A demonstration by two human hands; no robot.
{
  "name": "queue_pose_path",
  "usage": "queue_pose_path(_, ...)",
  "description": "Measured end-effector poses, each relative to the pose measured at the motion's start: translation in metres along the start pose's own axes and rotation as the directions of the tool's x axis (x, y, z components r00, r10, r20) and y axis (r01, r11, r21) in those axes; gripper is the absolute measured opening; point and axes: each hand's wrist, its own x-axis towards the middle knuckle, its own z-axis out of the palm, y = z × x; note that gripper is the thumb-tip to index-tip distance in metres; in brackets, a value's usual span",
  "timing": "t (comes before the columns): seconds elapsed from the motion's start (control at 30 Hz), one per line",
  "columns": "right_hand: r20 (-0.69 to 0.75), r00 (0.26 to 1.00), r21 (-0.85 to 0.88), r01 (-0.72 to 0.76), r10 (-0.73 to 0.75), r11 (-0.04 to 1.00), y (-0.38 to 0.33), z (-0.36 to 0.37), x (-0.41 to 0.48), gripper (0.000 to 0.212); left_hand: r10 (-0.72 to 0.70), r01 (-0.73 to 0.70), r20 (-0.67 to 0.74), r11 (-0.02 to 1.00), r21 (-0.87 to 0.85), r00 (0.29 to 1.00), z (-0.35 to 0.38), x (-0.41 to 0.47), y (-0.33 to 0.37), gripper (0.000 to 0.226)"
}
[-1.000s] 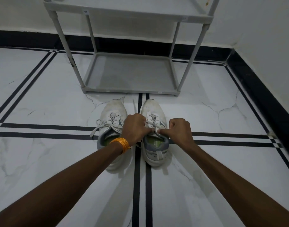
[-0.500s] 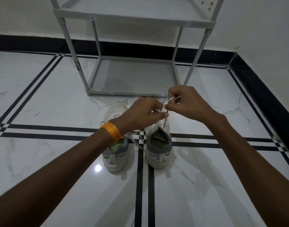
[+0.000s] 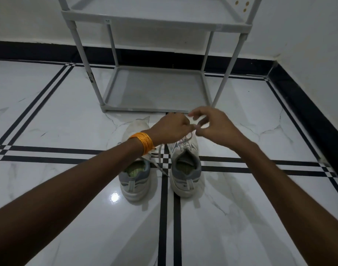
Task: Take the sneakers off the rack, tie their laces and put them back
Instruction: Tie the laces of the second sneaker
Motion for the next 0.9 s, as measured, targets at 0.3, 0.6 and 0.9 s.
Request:
queue_pose_path(0.3, -0.173, 0.985, 0.067, -0.016, 0.027, 0.998, 0.0, 0.009, -0.009, 0.017, -0.252, 0.265, 0.112, 0.73, -0.63, 0.961, -0.004, -0.006, -0.009, 0.029)
queue_pose_path(0.6, -0.11, 0.992, 0.654, 0.023, 0.066, 0.756, -0.039, -0.012, 0.008, 0.026, -0.073, 0.023, -0.132, 0.938, -0.346, 0.989, 0.021, -0.006, -0.006, 0.018)
queue_pose_path(0.9, -0.048, 0.931, 0.997, 0.023, 0.361, 0.073, 0.008, 0.001, 0.019, 0.014, 0.107, -0.153, -0.488, 0.987, -0.056, 0.866, 0.035, -0.015, -0.01, 0.043)
